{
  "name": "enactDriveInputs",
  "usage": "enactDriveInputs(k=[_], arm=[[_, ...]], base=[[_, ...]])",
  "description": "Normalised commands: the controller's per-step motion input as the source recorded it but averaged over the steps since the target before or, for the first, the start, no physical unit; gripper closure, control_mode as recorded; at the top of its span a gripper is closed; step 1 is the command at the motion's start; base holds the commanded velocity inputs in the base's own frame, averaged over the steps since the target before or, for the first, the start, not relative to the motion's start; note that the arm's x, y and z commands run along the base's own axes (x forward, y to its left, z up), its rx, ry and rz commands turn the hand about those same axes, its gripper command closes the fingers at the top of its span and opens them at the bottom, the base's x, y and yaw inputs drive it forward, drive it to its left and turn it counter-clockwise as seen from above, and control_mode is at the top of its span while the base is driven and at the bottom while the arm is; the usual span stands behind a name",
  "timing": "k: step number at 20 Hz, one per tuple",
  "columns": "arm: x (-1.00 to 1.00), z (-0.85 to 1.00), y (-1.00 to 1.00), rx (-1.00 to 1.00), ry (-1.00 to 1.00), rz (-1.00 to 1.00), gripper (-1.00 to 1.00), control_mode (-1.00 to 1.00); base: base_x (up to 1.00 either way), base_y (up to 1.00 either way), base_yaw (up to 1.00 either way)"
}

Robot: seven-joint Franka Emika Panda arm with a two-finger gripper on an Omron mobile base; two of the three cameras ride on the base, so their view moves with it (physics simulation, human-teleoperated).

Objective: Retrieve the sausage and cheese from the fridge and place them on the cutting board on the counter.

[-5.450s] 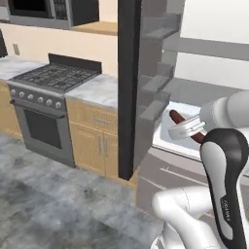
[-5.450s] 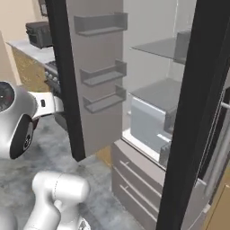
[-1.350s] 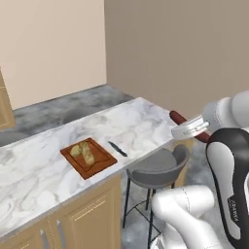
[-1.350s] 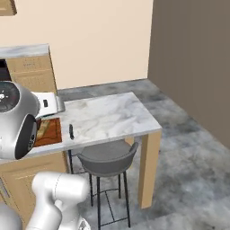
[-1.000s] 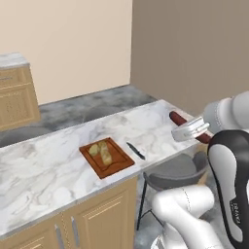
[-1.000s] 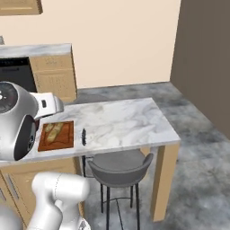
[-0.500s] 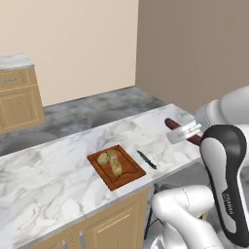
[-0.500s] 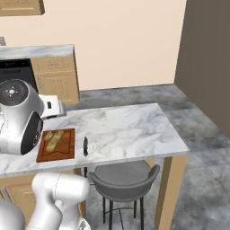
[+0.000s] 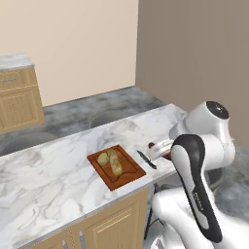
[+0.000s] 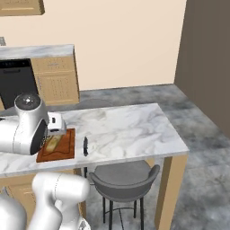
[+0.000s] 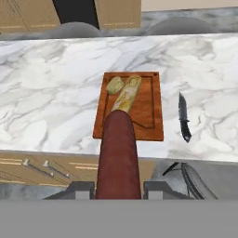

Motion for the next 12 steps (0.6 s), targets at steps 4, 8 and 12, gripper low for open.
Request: enactDriveInputs(k=[4,8,12], arm=[[0.66,-0.6,0.31,0.0,0.04,-0.11,1.0,-1.0],[0.85,-0.54,0.05,0.0,0.05,-0.13,1.0,-1.0],[0.71,-0.74,0.0,0.0,0.07,-0.08,1.0,-1.0]], base=[[0.0,0.0,0.0],[0.0,0.0,0.0],[0.0,0.0,0.0]])
